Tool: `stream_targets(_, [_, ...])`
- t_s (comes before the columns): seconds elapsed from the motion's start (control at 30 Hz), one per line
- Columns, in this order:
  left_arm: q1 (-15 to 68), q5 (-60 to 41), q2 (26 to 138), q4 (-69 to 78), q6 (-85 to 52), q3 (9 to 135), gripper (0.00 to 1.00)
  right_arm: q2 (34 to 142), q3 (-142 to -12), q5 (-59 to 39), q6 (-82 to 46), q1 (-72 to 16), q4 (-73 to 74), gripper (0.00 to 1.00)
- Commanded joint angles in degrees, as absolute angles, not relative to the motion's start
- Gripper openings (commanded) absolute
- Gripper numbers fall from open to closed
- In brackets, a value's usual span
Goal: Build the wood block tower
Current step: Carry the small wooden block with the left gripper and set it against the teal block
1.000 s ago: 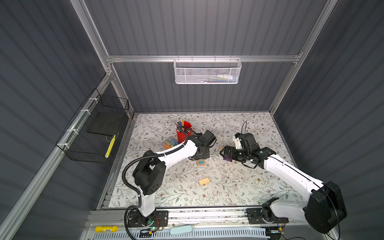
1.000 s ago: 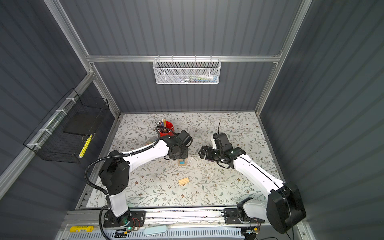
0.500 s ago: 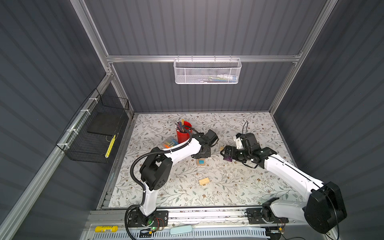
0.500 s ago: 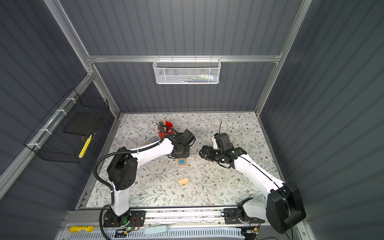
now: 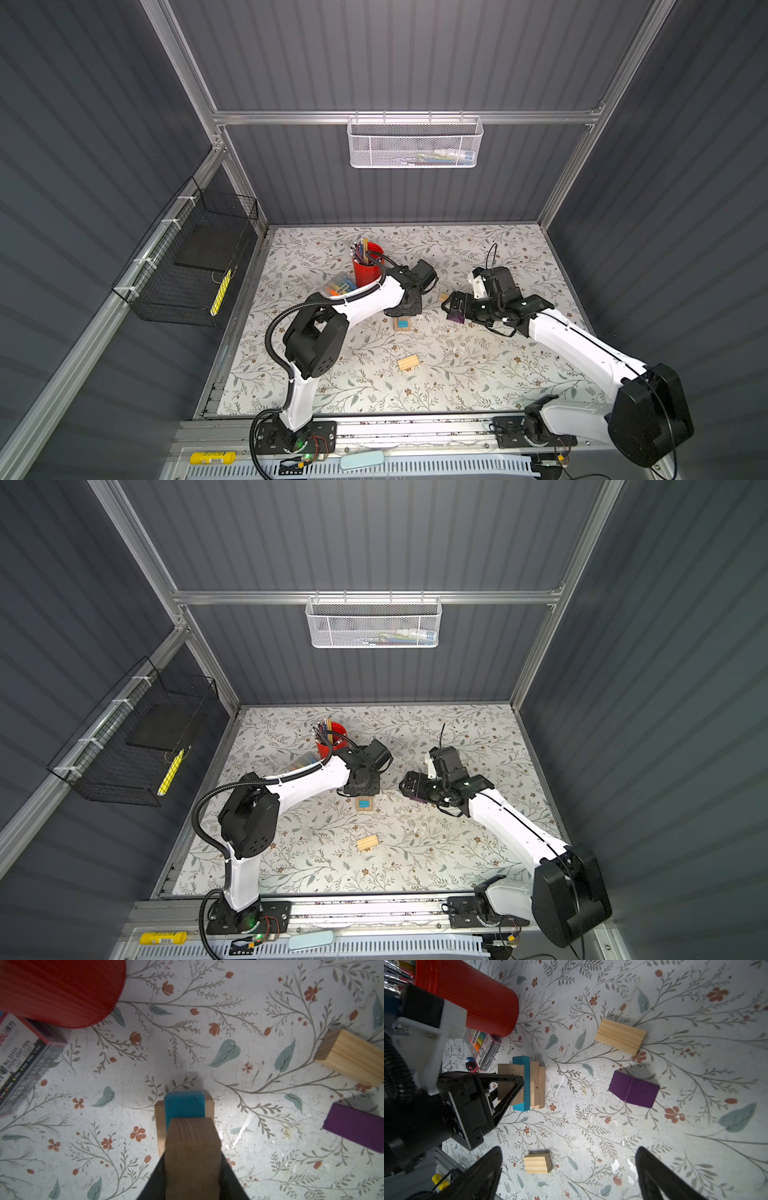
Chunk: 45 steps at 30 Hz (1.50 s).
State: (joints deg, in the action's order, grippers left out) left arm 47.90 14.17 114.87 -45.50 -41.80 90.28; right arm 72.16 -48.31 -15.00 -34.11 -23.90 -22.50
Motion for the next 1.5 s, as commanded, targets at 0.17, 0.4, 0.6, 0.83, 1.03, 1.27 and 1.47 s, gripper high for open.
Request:
stream_targets(0.17, [47.4,14.9,116.3,-47.6,-41.9,91.1,0.43,71.9,-47.5,-15.6,-34.6,-23.4,-22.6,0.99])
stream_targets(0.4, [47.3,14.5,116.5,-46.7,-42.3,90.3,0.42,72.1,-47.5,-15.8,-34.7,-23.1,-21.1,0.99])
stream_targets(0.6, [47.2,14.4,116.8,-46.0,-42.4,90.1,0.37,72.2,-47.7,-16.1,-34.7,-22.9,-21.1,0.99])
stream_targets(0.83, [47.1,14.4,116.4,-45.7,-42.7,89.8,0.36,72.2,-47.5,-16.2,-34.8,-22.8,-21.0,0.99])
stream_targets(1.03, [46.9,13.9,115.9,-45.5,-43.1,89.7,0.42,72.2,-47.6,-16.3,-34.6,-22.8,-21.0,0.99])
stream_targets(1.27, [46.6,13.7,113.2,-44.7,-43.4,89.6,0.57,72.1,-48.3,-15.7,-33.1,-22.7,-22.0,0.99])
stream_targets(1.47, [46.3,14.3,108.8,-43.9,-43.4,88.2,0.65,72.2,-50.0,-14.6,-31.6,-22.8,-24.5,0.99])
